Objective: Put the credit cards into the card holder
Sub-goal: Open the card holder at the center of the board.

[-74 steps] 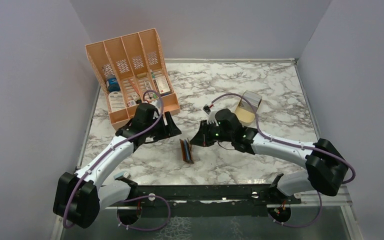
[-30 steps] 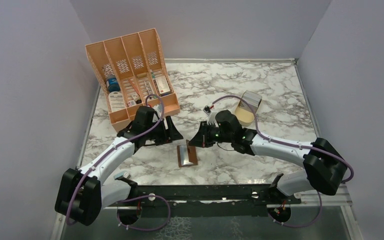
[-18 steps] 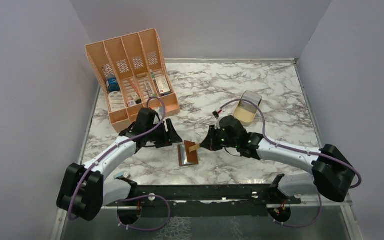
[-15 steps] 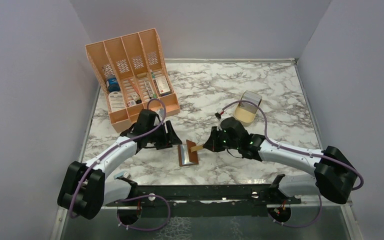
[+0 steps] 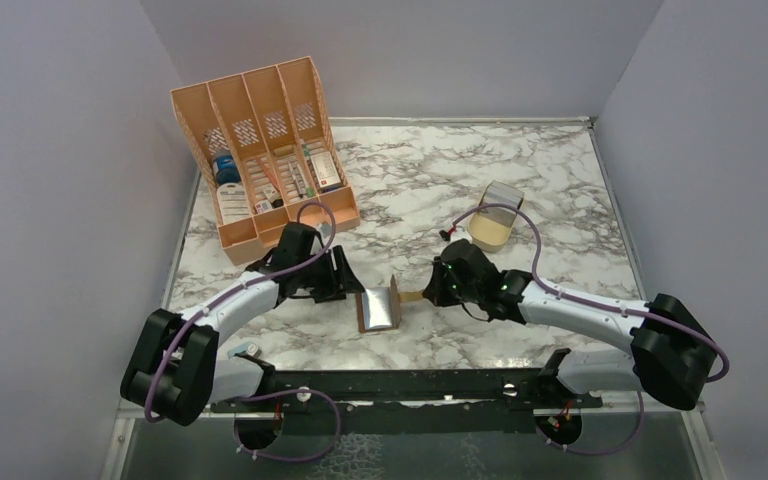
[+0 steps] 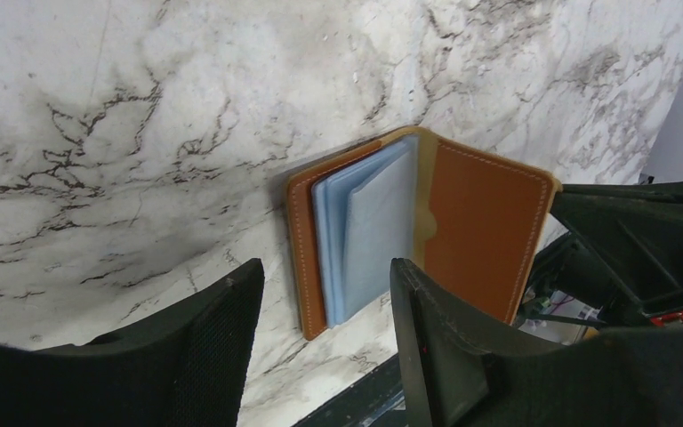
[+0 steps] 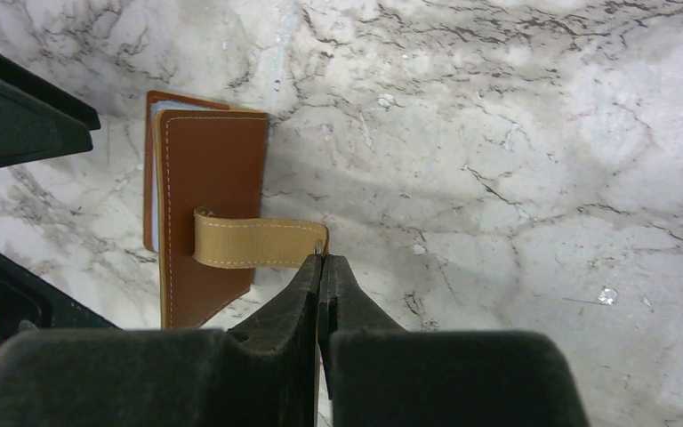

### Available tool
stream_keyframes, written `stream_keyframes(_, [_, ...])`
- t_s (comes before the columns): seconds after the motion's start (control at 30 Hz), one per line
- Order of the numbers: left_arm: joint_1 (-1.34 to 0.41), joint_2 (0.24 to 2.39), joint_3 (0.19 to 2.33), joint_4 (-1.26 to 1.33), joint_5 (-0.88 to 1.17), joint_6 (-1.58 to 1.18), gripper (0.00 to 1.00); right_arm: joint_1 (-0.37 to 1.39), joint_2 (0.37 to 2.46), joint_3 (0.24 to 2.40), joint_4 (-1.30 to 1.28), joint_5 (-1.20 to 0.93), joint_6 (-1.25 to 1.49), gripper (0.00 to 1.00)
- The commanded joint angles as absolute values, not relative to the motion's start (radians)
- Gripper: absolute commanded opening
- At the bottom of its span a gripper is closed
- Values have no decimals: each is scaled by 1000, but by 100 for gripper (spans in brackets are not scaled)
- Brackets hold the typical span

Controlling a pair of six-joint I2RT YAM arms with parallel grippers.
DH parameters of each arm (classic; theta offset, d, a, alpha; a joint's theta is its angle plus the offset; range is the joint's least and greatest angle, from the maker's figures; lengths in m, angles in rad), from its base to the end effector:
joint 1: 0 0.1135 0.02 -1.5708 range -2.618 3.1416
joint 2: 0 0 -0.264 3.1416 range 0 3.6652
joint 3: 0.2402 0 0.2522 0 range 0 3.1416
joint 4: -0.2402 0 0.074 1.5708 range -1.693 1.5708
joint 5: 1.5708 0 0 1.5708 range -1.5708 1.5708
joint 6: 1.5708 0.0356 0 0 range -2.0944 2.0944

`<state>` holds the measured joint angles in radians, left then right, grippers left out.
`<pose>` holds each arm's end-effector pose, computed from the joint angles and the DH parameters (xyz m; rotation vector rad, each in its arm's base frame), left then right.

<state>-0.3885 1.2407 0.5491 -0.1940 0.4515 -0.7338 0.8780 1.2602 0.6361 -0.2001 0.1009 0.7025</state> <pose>0.2056 -0.1009 0.1711 -0.2382 2.6134 -1.0050 0.1608 0.1881 0.1901 -0.1686 2.4761 0.6024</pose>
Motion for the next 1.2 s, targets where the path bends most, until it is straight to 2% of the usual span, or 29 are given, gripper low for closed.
stream_keyframes(0.0, [-396,1253,522,-144,444,-748,56,876,1244,617,-246,171,715,1])
stream_keyframes(0.67, [-404,1319,437,119,583,-806,55,873,1229,586,-215,140,731,1])
stream_keyframes(0.77, [-408,1324,428,155,597,-821,49,873,1224,584,-212,138,729,1])
stream_keyframes(0.87, [-407,1332,415,197,624,-843,37,873,1222,584,-210,136,729,1])
stream_keyframes(1.07, [-408,1335,406,215,630,-850,26,873,1219,580,-212,133,730,1])
stream_keyframes(1.17, [-409,1337,410,219,637,-850,16,873,1215,586,-218,128,727,1])
